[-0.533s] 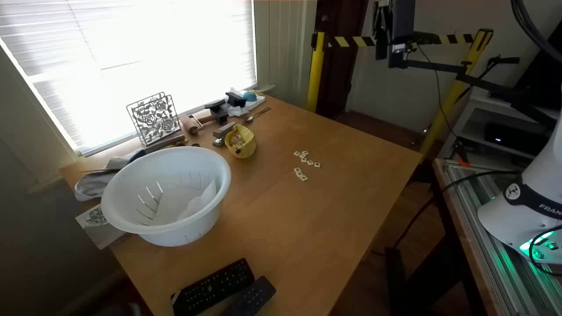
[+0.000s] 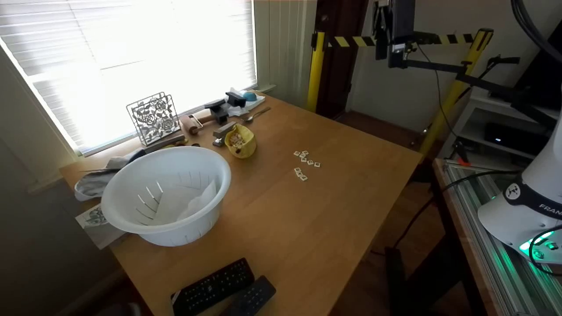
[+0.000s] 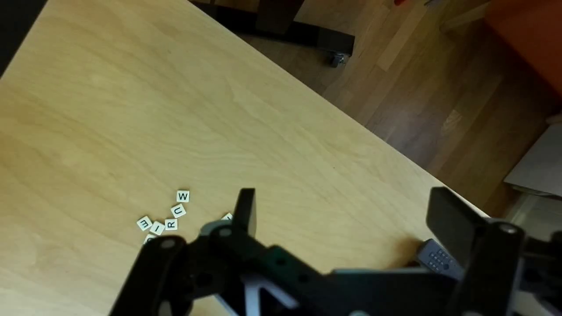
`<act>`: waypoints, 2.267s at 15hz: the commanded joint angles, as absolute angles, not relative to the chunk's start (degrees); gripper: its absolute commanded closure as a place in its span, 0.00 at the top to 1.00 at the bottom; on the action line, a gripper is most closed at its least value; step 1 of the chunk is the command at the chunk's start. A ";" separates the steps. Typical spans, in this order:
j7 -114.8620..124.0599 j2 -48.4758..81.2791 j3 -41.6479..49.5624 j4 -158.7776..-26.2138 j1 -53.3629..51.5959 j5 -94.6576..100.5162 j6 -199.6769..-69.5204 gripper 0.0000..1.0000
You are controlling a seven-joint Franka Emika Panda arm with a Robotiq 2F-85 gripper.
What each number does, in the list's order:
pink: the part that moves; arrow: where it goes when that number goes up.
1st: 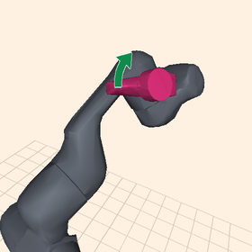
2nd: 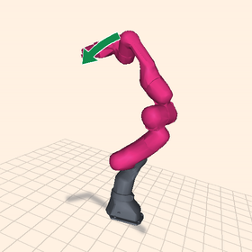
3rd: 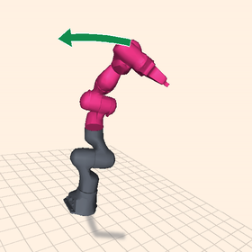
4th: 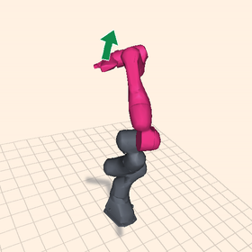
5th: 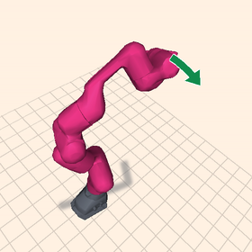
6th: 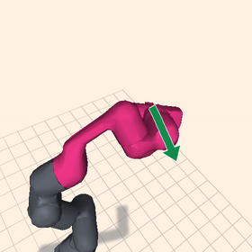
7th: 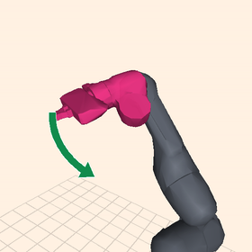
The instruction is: Add a fourth tile to the word
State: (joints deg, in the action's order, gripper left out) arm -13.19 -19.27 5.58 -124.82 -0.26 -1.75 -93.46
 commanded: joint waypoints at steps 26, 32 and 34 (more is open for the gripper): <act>-12.32 -2.61 10.30 -136.89 7.26 -3.10 -132.16 1.00; -5.60 5.52 10.16 -135.70 7.49 -1.35 -148.29 1.00; -3.82 8.48 10.25 -135.25 7.41 -0.42 -152.09 1.00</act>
State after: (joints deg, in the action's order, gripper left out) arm -7.39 4.05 10.90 -136.37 6.68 -2.42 -147.11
